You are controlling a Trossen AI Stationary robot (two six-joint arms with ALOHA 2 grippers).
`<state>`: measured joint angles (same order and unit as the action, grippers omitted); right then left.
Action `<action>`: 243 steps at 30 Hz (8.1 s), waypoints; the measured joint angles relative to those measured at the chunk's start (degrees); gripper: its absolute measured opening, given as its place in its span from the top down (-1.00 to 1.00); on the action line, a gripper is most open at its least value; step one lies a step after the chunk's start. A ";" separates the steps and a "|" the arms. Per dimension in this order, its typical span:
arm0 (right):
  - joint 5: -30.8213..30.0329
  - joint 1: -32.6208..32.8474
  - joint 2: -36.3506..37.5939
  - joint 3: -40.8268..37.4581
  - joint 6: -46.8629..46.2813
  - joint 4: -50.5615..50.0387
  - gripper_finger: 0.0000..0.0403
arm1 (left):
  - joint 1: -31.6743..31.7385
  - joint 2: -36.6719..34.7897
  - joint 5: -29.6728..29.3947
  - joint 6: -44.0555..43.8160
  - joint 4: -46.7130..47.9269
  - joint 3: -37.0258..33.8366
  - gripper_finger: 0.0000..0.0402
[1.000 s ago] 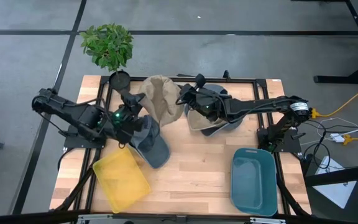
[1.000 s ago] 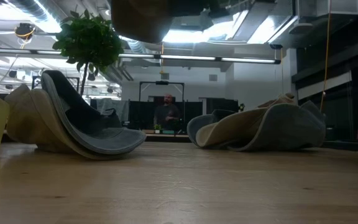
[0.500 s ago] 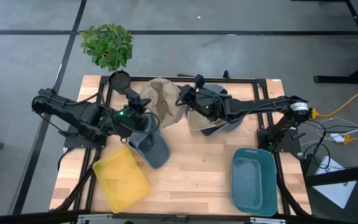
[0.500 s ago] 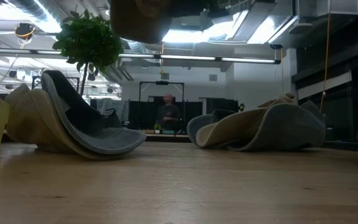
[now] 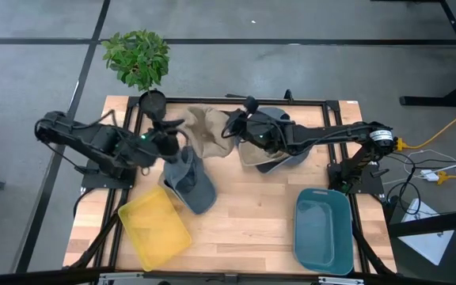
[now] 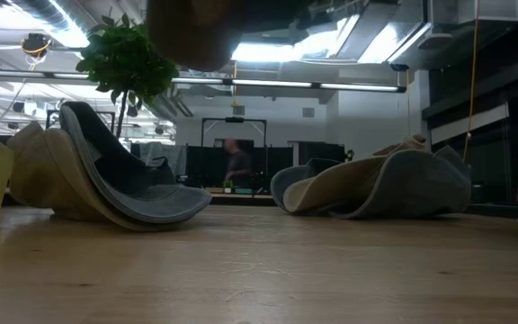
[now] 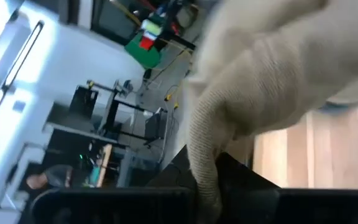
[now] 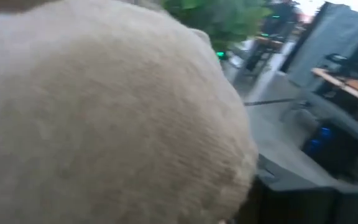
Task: Pick & Place hat
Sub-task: Put the middle brown cap into the blue bin
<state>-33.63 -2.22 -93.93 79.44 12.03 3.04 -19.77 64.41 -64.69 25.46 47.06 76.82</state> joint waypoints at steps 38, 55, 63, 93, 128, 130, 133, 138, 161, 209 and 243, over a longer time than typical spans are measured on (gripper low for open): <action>4.92 -1.42 -18.49 -0.02 7.79 48.60 -0.21 | 6.86 -8.03 14.89 7.33 -28.95 0.00 0.98; -11.71 0.79 -18.49 -0.04 24.87 48.97 0.88 | 6.73 -8.34 10.50 0.73 -12.58 0.02 0.89; -23.36 2.73 -16.19 -0.04 36.21 41.78 0.92 | 6.75 -8.28 8.22 -4.84 -4.43 0.02 0.51; -33.59 -1.03 -5.70 -0.11 40.22 0.73 0.92 | 0.98 -8.30 13.87 -16.20 2.01 0.04 -0.13; -38.20 -2.93 -4.76 9.92 19.42 4.84 0.90 | 6.09 13.50 -2.34 5.80 -29.82 0.07 -0.11; -38.14 -2.93 -4.76 9.92 19.24 4.84 0.90 | 7.68 13.43 -2.25 5.74 -30.18 0.07 -0.11; -37.22 -2.93 -4.76 9.92 18.99 4.84 0.92 | 9.92 13.41 -2.29 5.49 -30.16 0.07 -0.10; -34.21 -2.93 -4.79 9.92 16.81 4.53 0.89 | 12.10 13.39 -2.27 7.63 -30.15 0.07 0.18; -1.29 -5.41 -4.87 9.92 -1.19 -15.82 0.44 | 5.44 1.74 -13.68 14.29 -27.49 0.00 0.98; 44.00 -15.30 -4.92 -10.57 -14.33 37.20 0.87 | 0.74 -5.08 -8.81 12.13 -29.32 0.02 0.98; 3.17 -15.79 4.03 -5.93 -12.57 -14.39 0.94 | -6.56 -5.08 -22.77 11.17 -24.55 0.04 0.04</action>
<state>-30.47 -18.01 -89.90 73.51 -0.54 -11.35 -26.33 59.33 -87.46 36.63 22.51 76.86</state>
